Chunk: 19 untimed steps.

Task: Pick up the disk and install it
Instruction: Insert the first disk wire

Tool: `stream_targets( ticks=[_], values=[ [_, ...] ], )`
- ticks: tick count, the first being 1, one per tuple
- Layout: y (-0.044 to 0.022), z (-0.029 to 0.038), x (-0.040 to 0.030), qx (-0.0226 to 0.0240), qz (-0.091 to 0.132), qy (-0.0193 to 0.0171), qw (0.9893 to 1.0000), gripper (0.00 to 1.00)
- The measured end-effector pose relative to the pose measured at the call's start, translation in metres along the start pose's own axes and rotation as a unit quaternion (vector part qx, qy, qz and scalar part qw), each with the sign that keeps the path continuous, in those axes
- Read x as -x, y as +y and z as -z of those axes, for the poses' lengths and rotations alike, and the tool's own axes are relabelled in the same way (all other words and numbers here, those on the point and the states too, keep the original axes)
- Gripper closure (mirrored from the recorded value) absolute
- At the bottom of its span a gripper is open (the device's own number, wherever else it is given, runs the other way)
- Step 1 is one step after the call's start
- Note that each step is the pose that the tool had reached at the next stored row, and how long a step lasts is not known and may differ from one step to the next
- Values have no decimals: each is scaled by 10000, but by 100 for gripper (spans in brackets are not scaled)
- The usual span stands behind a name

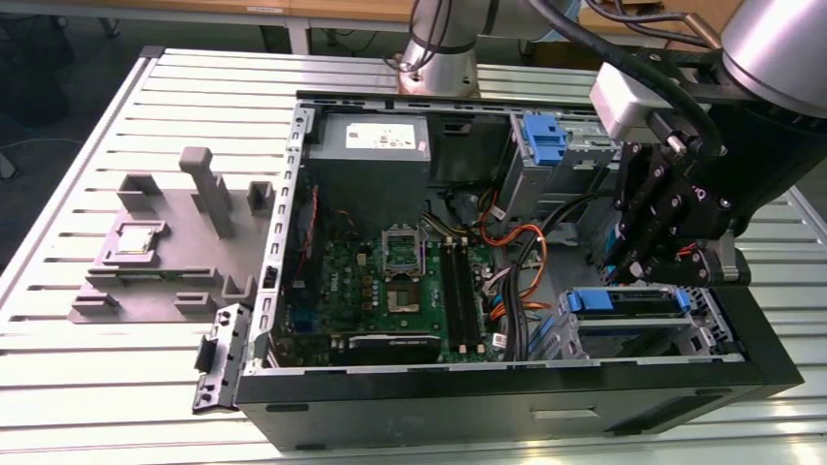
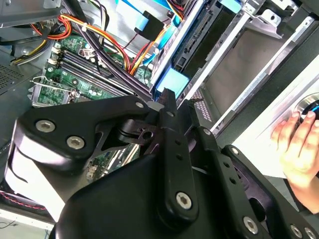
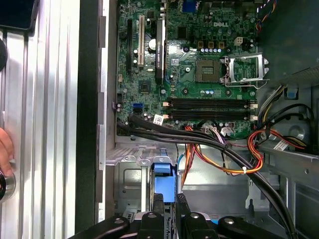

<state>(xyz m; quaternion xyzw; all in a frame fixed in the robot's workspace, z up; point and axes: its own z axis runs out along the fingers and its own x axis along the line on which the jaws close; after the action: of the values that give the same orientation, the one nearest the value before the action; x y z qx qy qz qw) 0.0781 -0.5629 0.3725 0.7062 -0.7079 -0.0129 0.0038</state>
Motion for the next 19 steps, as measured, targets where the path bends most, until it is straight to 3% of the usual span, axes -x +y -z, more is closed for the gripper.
stream_targets(
  ticks=[7,13,19],
  values=[
    [-6,-1,0,0,0,0,10000,76],
    [-79,-2,1,0,0,0,10000,76],
    [-90,-3,0,-3,8,2,10000,76]
  ],
)
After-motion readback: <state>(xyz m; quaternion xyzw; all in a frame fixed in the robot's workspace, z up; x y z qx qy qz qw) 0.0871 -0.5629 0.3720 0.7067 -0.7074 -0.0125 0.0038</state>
